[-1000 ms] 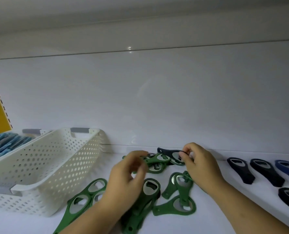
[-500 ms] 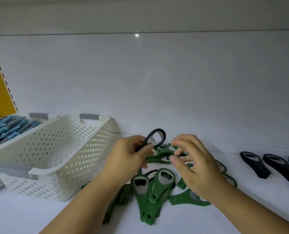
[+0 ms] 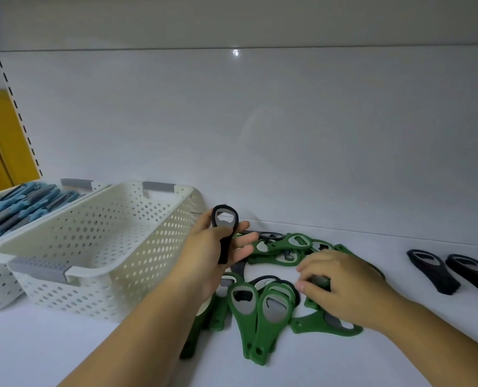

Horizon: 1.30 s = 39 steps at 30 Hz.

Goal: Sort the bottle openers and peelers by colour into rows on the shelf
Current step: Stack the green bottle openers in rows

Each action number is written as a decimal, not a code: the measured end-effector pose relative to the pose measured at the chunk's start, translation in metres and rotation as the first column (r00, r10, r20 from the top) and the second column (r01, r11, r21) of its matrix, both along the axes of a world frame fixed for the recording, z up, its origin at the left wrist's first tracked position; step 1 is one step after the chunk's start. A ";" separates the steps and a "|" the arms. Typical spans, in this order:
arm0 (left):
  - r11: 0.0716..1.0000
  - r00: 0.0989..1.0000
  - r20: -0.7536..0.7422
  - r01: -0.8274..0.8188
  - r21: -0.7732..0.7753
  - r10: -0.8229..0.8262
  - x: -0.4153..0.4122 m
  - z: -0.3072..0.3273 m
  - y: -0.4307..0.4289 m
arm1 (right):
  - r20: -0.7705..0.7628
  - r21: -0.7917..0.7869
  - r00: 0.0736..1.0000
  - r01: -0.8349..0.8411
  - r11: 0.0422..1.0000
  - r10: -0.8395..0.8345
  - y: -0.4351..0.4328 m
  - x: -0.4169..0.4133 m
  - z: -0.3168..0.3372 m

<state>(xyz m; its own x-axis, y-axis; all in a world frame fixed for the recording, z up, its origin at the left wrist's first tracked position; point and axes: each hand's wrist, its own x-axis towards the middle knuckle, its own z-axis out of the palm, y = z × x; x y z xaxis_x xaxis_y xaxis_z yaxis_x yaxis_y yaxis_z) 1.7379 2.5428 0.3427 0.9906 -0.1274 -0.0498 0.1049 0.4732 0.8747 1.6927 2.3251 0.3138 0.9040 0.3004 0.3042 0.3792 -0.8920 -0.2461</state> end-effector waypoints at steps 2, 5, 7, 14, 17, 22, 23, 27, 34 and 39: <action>1.000 1.000 -0.014 0.007 -0.015 -0.007 0.001 0.000 0.000 | -0.039 -0.025 0.993 -0.115 0.993 0.114 0.009 -0.002 0.002; 1.000 0.999 -0.026 0.022 -0.003 -0.022 0.002 -0.001 0.000 | -0.098 -0.057 0.973 -0.215 0.975 0.209 0.018 -0.004 0.003; 1.000 0.999 -0.031 0.029 0.000 -0.029 0.002 -0.001 0.000 | -0.058 -0.017 0.979 -0.196 0.981 0.194 0.018 -0.004 0.004; 0.999 0.999 -0.032 0.041 0.013 -0.041 0.003 -0.002 0.001 | -0.051 0.120 0.996 -0.073 0.990 0.079 0.014 -0.005 0.004; 0.999 0.998 -0.031 0.046 0.029 -0.045 0.001 -0.001 0.000 | -0.151 0.073 0.987 -0.048 0.996 0.058 0.011 -0.003 0.002; 0.994 0.996 -0.035 0.089 0.057 -0.087 -0.001 0.000 -0.002 | -0.321 0.001 0.942 -0.097 0.995 0.092 0.017 -0.001 0.000; 0.994 0.995 -0.038 0.096 0.056 -0.093 -0.002 0.001 -0.002 | -0.338 -0.009 0.936 -0.105 0.994 0.096 0.019 -0.001 0.000; 0.991 0.987 -0.087 0.132 -0.004 -0.132 -0.002 0.002 -0.001 | -0.293 0.020 0.948 -0.125 0.992 0.125 0.025 -0.001 0.000; 0.983 0.958 -0.228 0.149 -0.111 -0.171 0.001 0.002 -0.002 | -0.131 0.109 0.991 0.041 0.993 -0.027 0.025 0.007 -0.005; 0.988 0.959 -0.240 0.146 -0.046 -0.153 0.001 0.000 -0.004 | -0.049 0.006 0.988 0.150 0.989 -0.150 0.019 0.008 -0.004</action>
<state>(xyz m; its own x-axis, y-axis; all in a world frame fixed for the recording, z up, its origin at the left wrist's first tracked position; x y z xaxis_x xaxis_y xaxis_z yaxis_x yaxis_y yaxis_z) 1.7387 2.5388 0.3422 0.9189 -0.2780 -0.2798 0.3830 0.4596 0.8013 1.7006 2.3440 0.3094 0.9522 0.1576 0.2617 0.2289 -0.9354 -0.2695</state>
